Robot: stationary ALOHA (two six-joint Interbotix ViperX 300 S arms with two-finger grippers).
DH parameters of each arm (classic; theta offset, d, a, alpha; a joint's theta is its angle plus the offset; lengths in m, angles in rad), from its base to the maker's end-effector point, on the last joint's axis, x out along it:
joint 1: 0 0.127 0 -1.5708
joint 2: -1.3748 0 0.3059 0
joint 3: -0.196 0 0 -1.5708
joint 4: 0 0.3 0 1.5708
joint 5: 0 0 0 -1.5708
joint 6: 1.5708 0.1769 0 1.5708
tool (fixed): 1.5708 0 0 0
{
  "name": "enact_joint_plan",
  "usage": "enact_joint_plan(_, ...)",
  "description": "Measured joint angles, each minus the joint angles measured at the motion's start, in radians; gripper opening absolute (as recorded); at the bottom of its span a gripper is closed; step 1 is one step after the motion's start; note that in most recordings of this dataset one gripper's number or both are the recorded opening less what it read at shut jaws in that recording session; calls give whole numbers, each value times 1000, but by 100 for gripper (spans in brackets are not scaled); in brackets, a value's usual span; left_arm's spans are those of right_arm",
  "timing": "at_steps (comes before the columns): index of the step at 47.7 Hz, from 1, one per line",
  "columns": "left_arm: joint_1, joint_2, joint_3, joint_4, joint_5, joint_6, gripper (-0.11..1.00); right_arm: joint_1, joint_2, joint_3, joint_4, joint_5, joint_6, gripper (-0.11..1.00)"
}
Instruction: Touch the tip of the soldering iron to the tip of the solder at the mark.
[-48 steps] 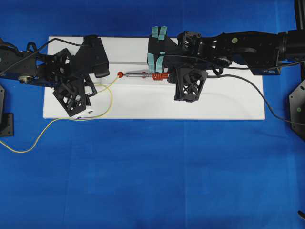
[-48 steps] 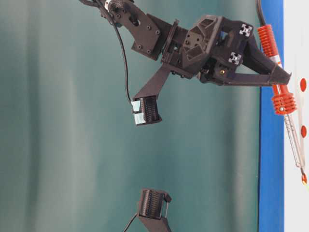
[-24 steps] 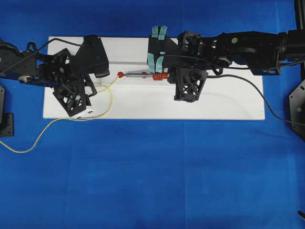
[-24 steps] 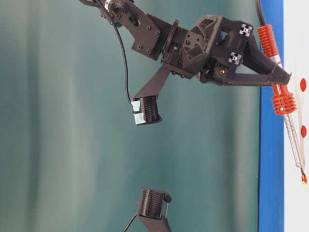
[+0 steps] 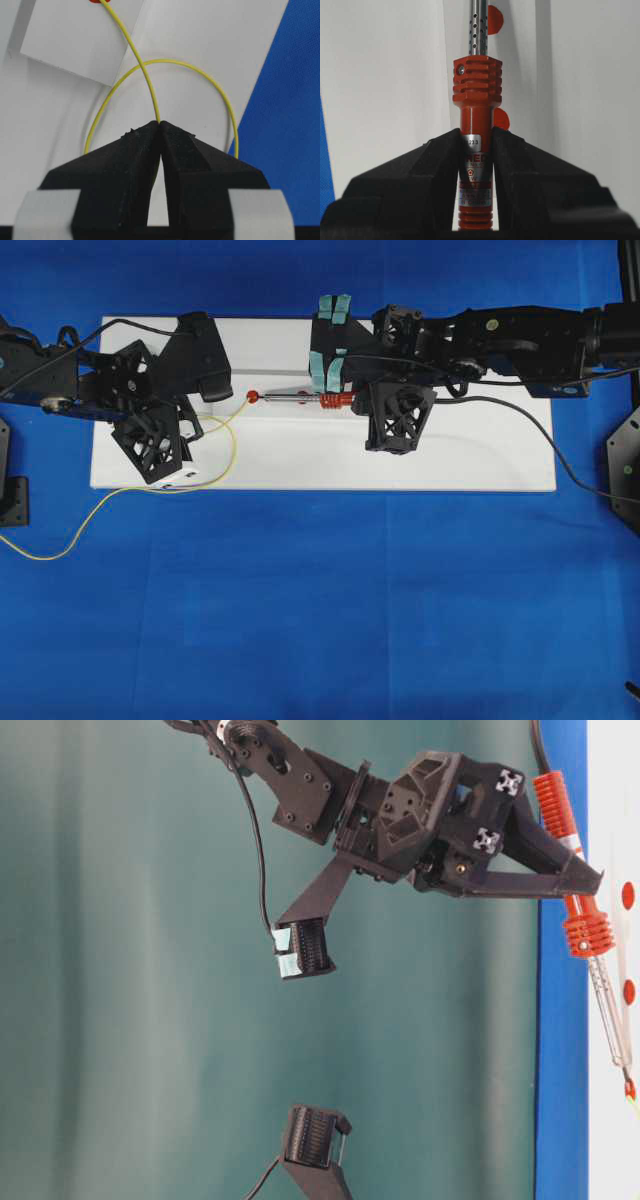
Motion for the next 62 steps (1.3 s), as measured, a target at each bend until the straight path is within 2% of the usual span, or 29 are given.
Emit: enact_joint_plan(62, 0, 2, -17, 0, 17, 5, 3, 3, 0, 2, 0, 0, 0, 6)
